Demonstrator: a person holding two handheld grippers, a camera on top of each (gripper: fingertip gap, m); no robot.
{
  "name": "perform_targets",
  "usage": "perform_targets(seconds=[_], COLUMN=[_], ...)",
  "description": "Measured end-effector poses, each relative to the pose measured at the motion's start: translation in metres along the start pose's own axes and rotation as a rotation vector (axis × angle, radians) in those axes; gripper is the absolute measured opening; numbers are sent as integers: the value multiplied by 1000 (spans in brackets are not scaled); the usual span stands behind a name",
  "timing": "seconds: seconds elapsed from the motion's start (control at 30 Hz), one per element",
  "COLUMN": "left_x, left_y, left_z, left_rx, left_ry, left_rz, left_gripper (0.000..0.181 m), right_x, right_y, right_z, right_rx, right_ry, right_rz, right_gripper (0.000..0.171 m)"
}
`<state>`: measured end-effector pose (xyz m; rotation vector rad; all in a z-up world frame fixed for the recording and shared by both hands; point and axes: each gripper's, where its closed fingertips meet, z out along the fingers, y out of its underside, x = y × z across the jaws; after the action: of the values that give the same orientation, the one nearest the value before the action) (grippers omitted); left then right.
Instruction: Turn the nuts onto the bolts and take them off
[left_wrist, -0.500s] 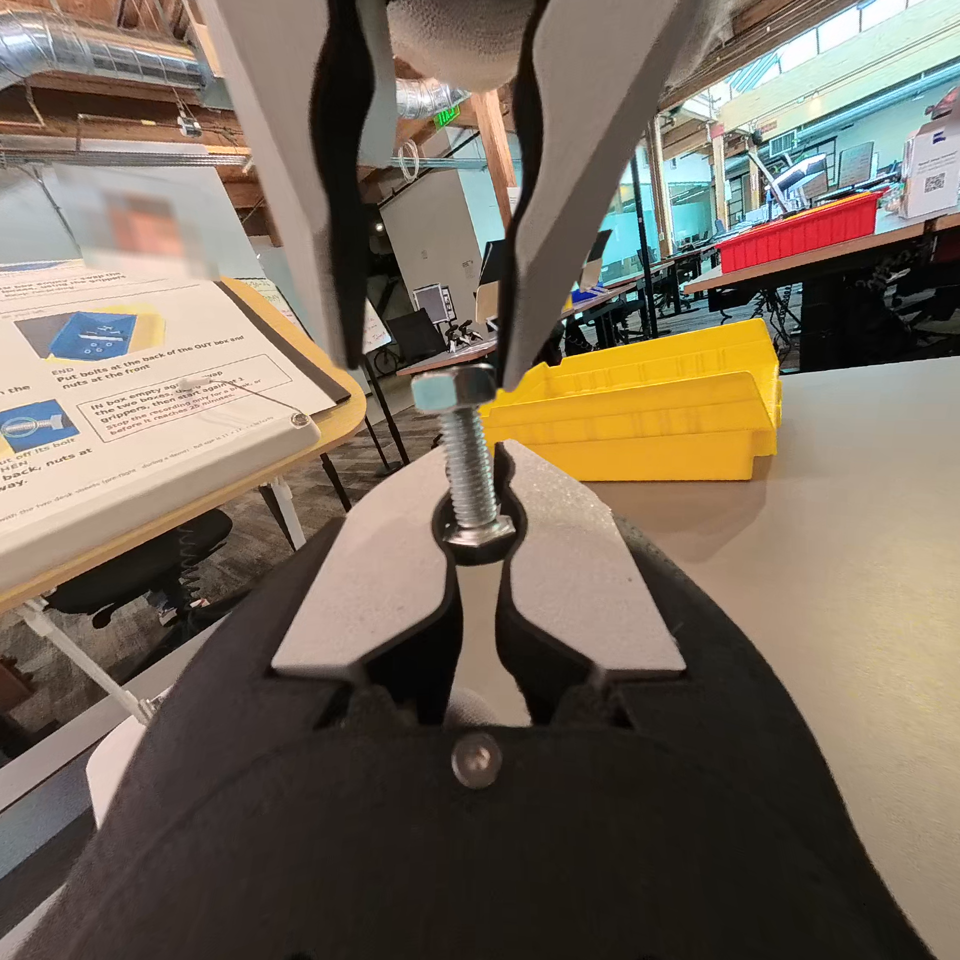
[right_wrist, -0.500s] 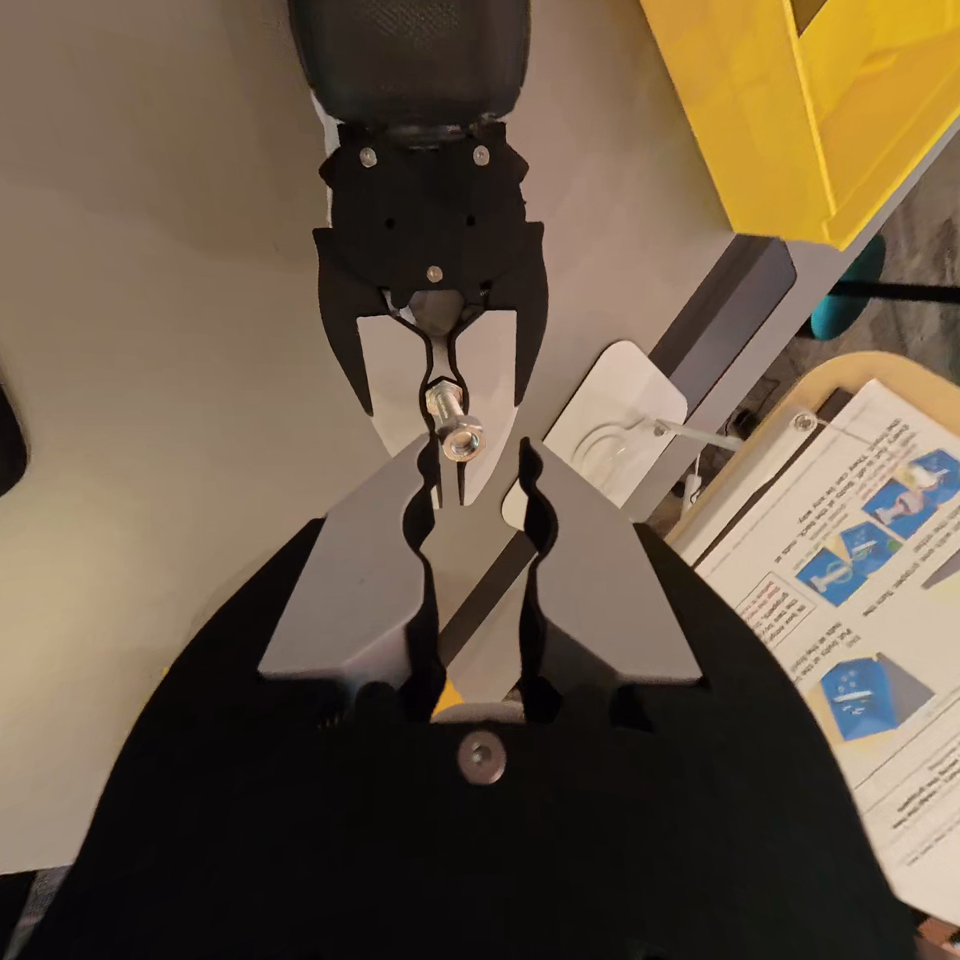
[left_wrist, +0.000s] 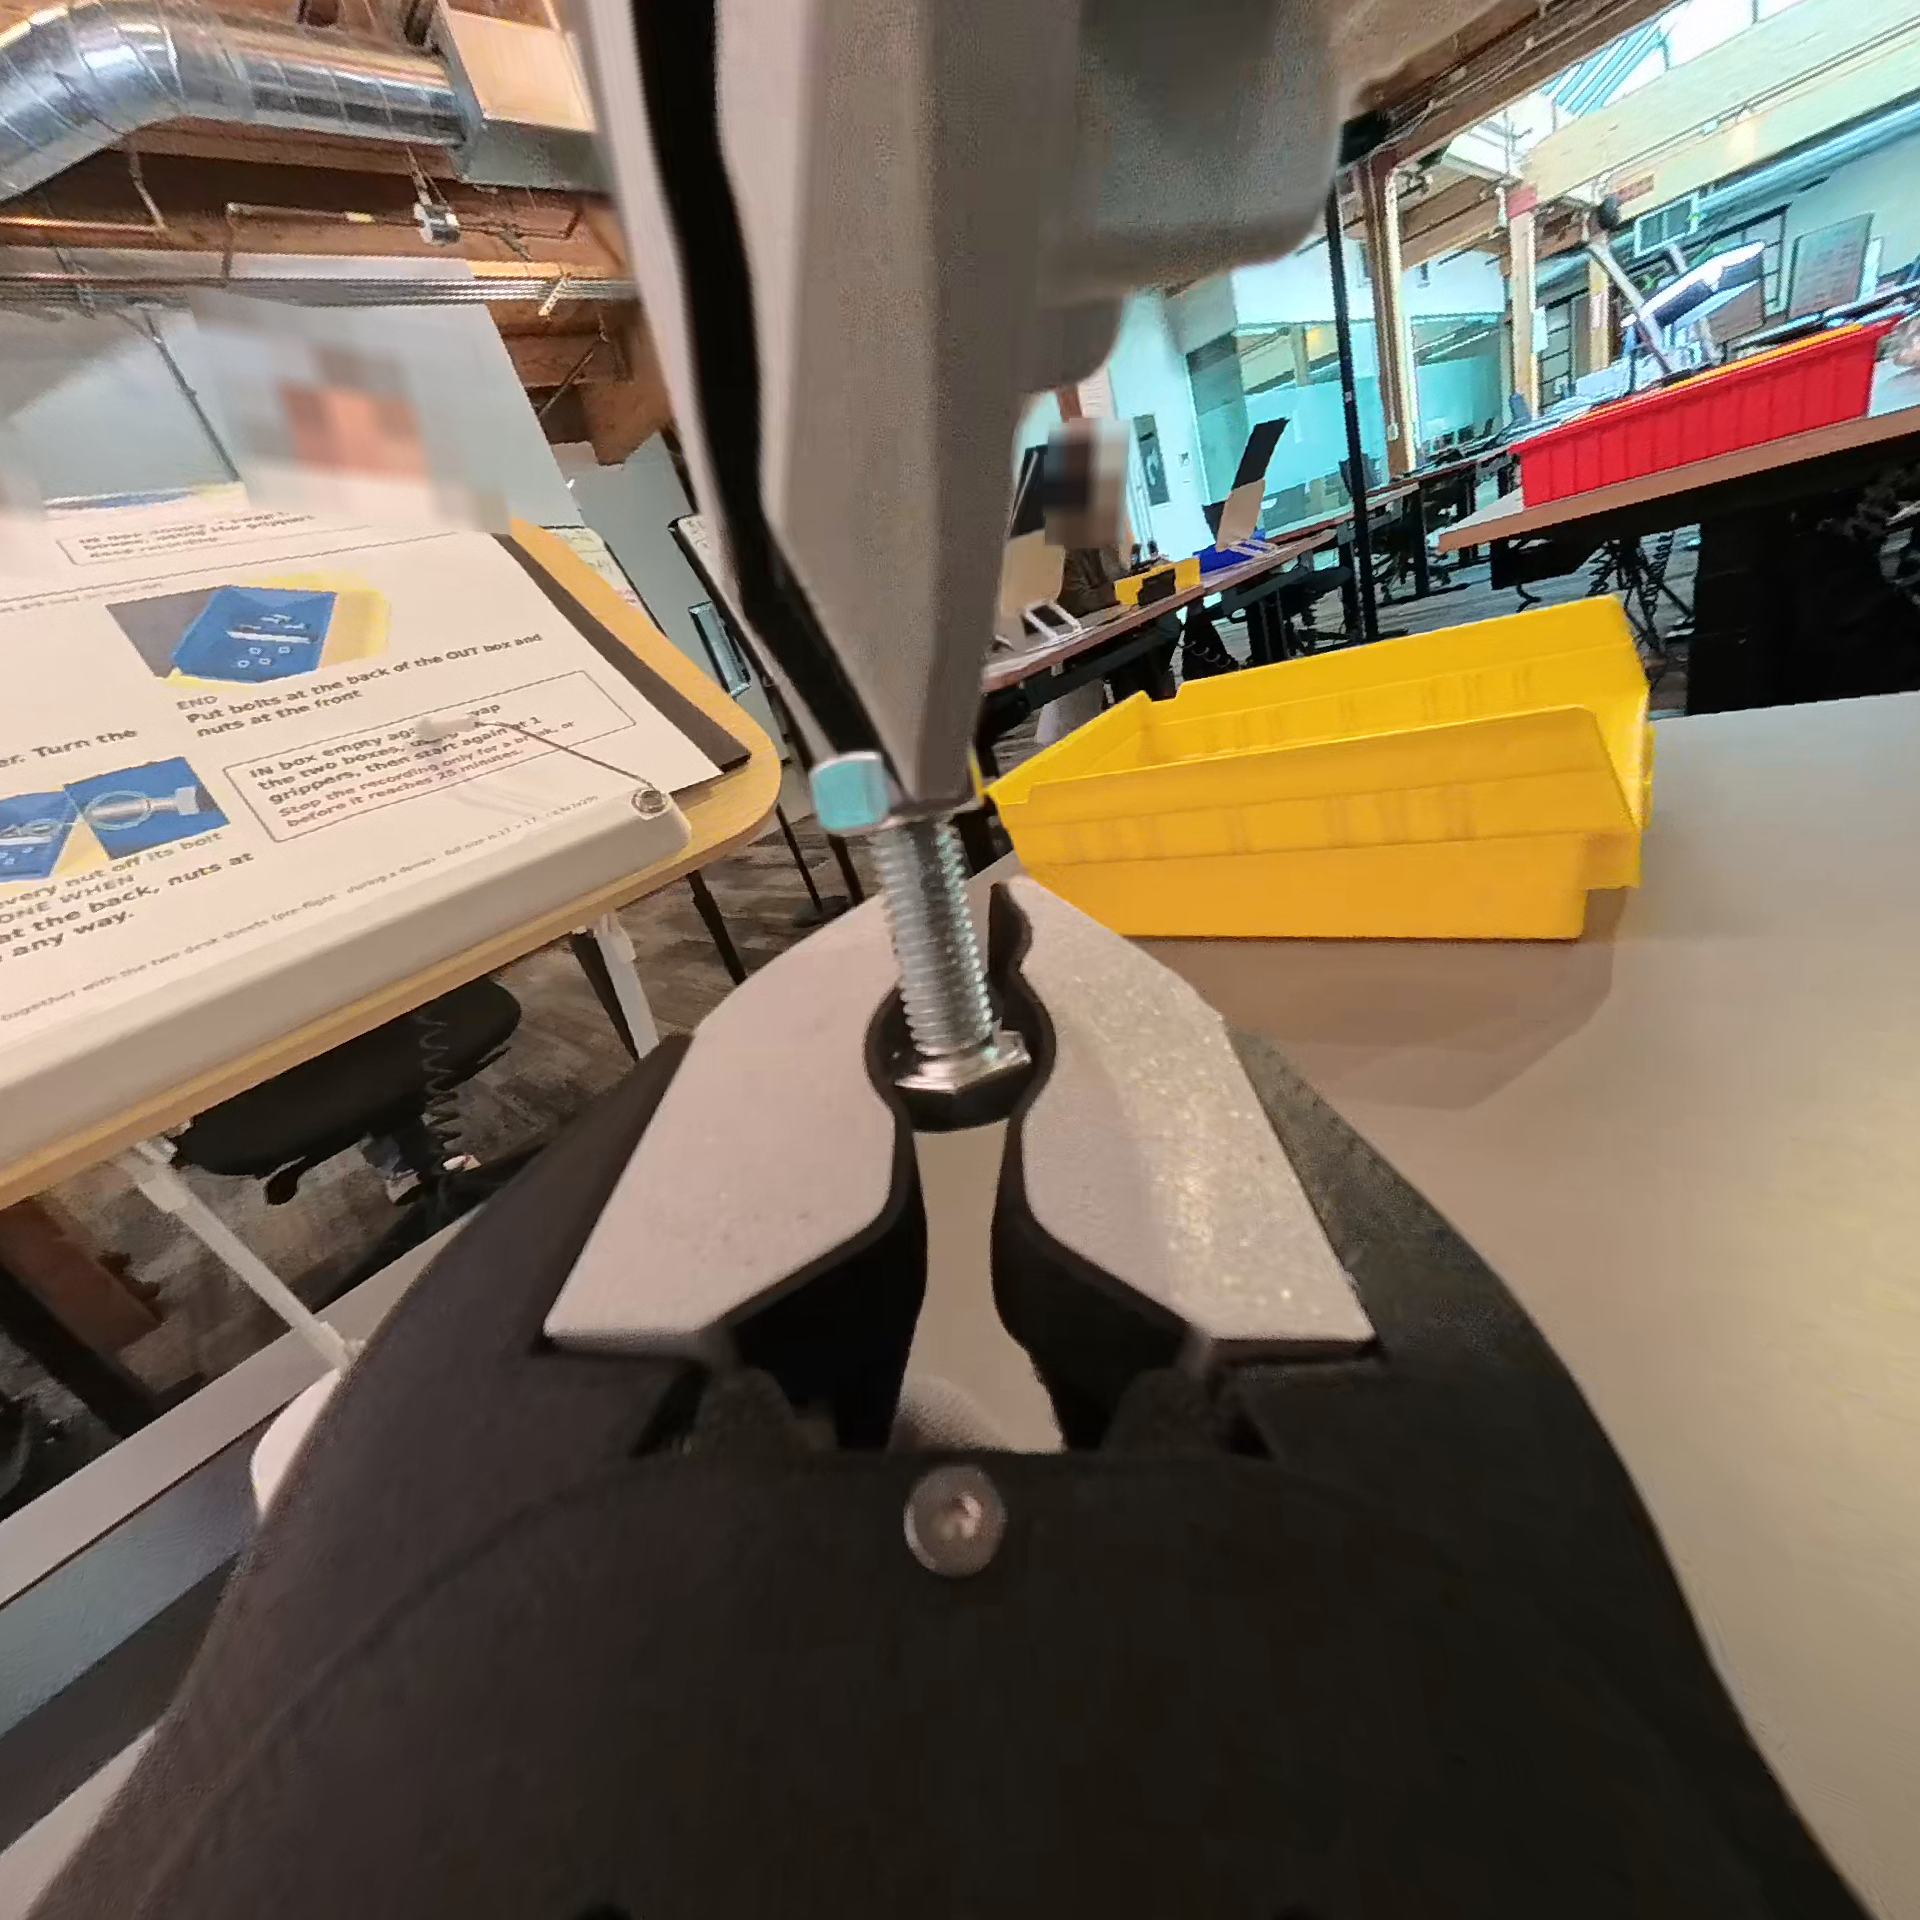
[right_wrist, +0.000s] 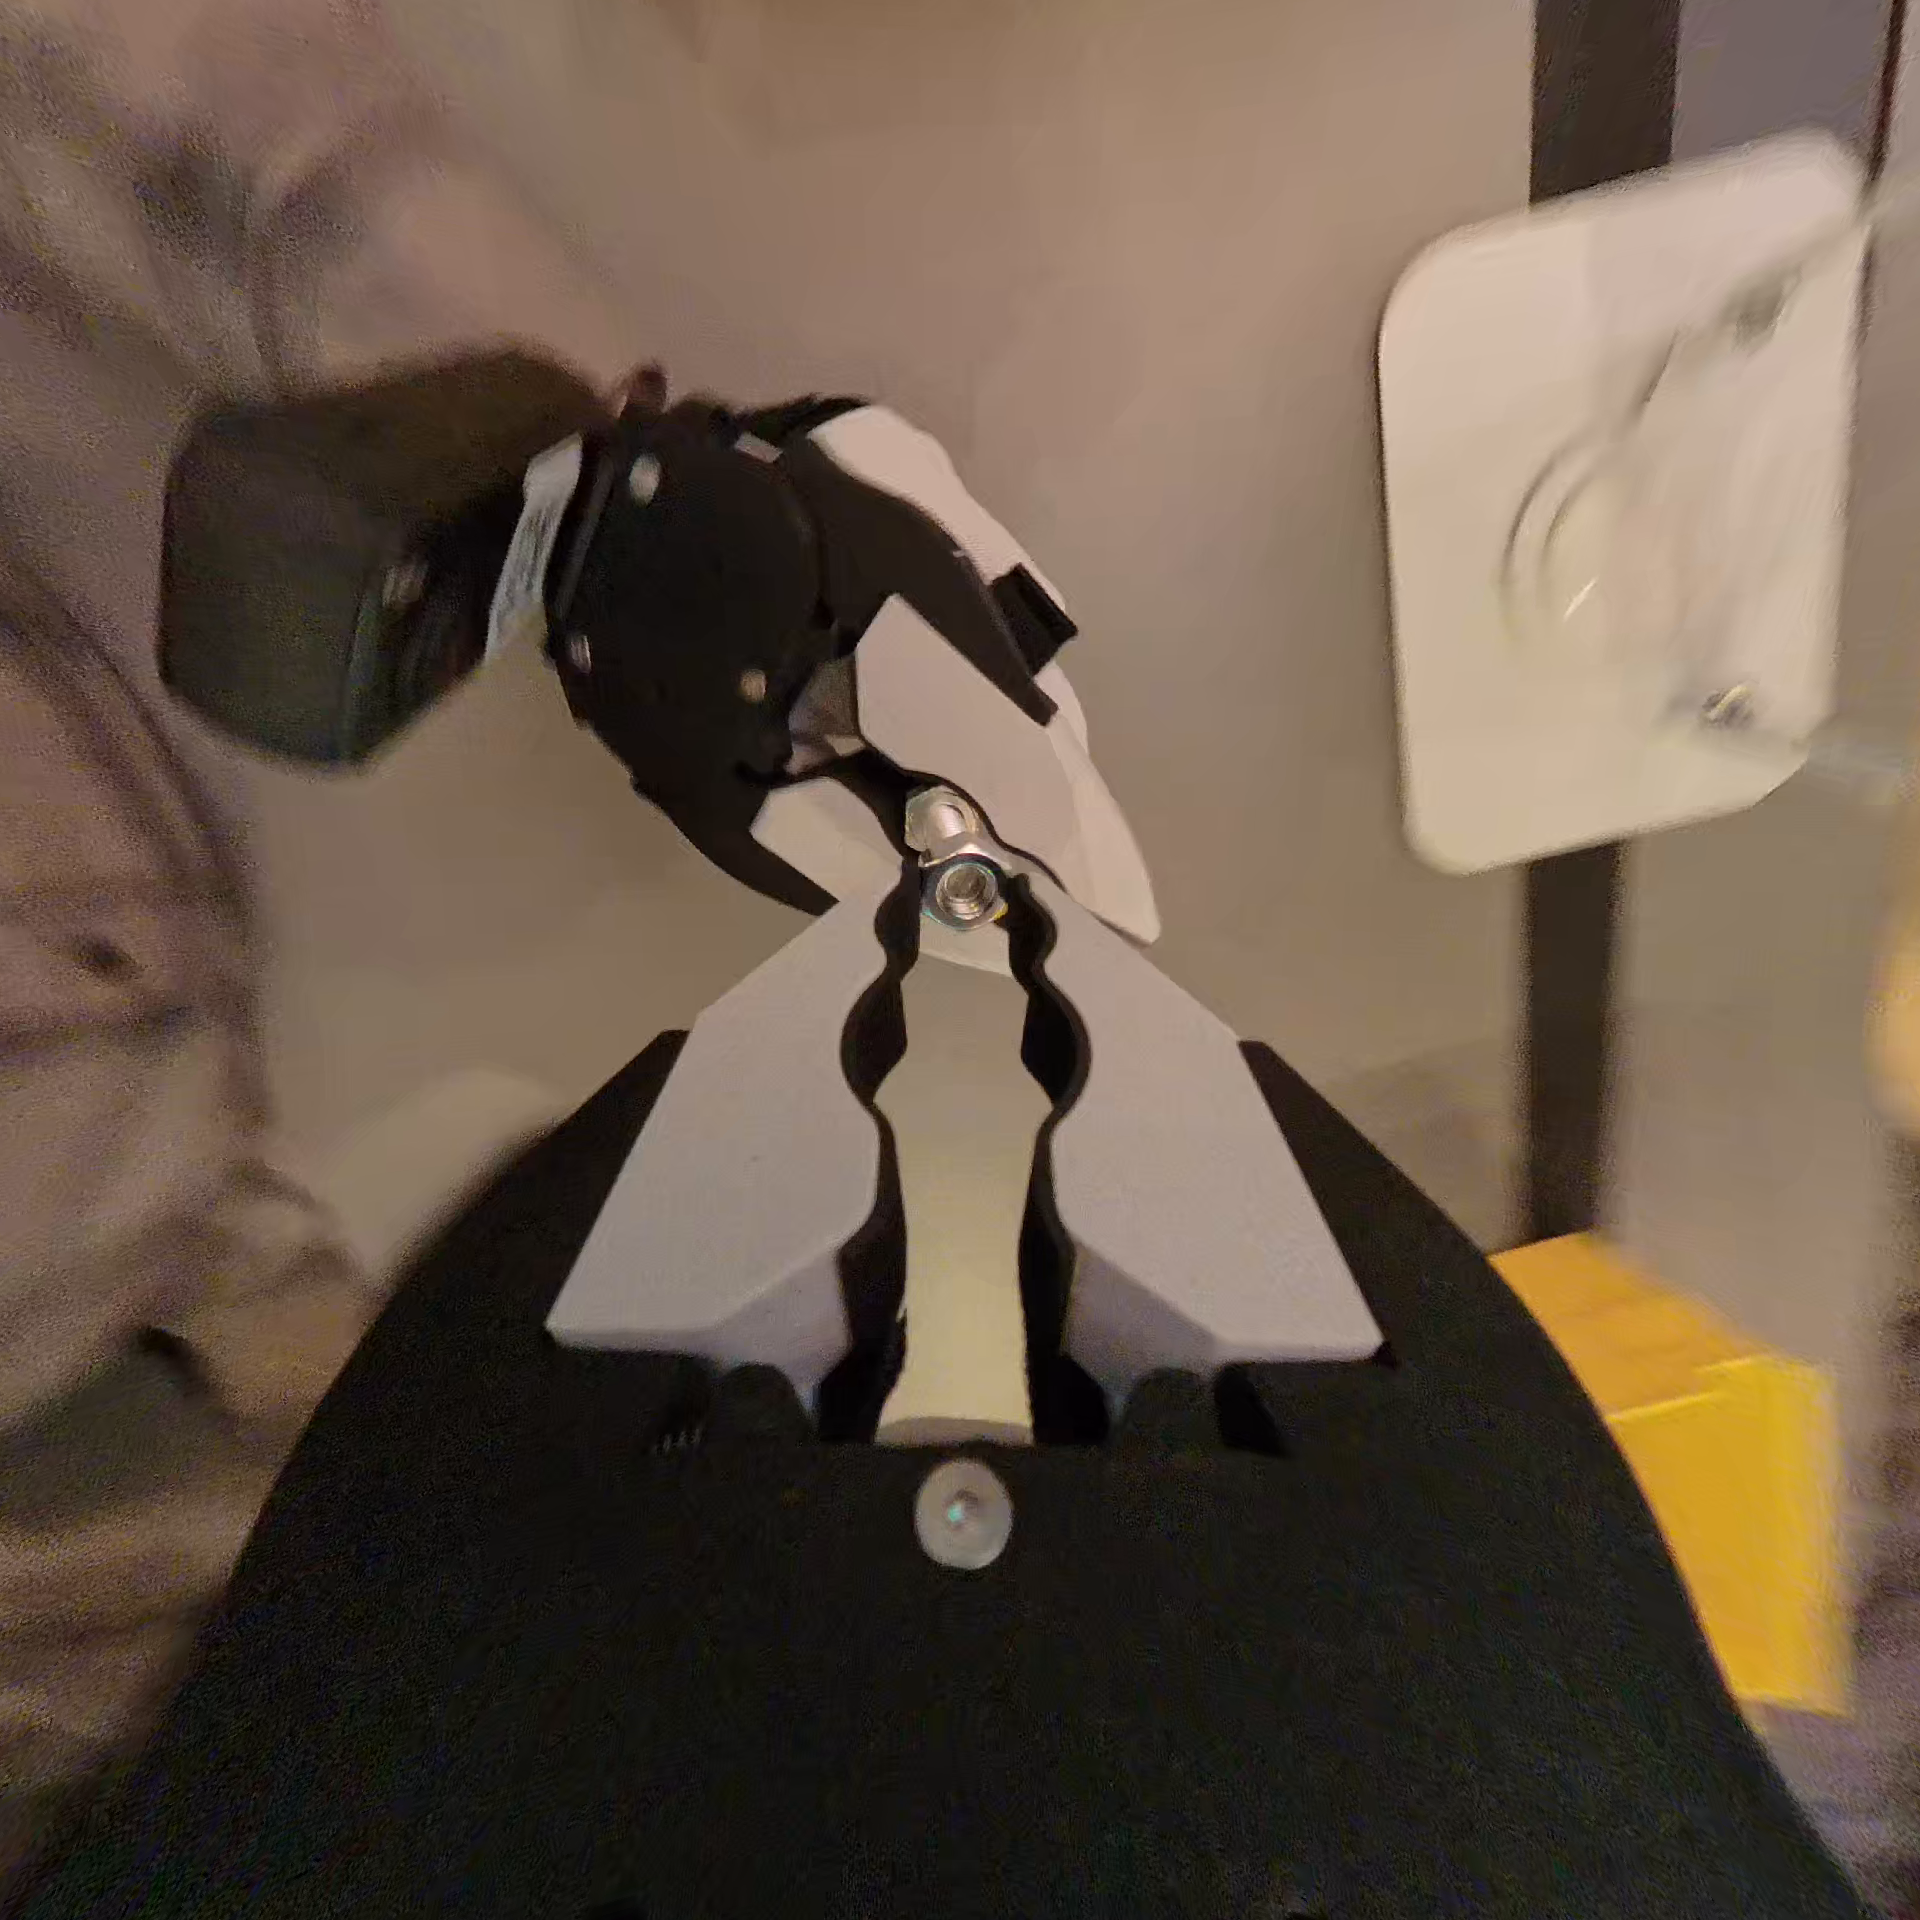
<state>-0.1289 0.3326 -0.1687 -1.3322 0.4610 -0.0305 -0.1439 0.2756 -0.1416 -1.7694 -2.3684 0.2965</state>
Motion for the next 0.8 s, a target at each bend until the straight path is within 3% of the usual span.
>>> perform_targets(seconds=[0.07, 0.13, 0.27, 0.53, 0.7, 0.8], left_x=[2, 4, 2, 3, 2, 3], left_y=[3, 2, -2, -6, -7, -6], left_z=[0, 1, 0, -1, -1, -1], left_rx=[-7, -3, 8, 20, 23, 20], left_ry=[2, 6, 6, 21, 17, 20], left_rz=[18, 27, 17, 2, -2, 0], left_gripper=[10, 10, 10, 10, 10, 10], right_x=[0, -1, 0, -2, -3, -3], right_y=[1, 5, 5, -2, -5, -3], right_z=[2, 2, -6, -9, -2, -1], right_rx=[30, 39, 42, -13, -23, -30], right_ry=[-42, -58, 10, 177, 165, 144], right_rz=[162, 176, -141, -891, -934, -892], right_gripper=[20, 25, 52, 37, 18, 16])
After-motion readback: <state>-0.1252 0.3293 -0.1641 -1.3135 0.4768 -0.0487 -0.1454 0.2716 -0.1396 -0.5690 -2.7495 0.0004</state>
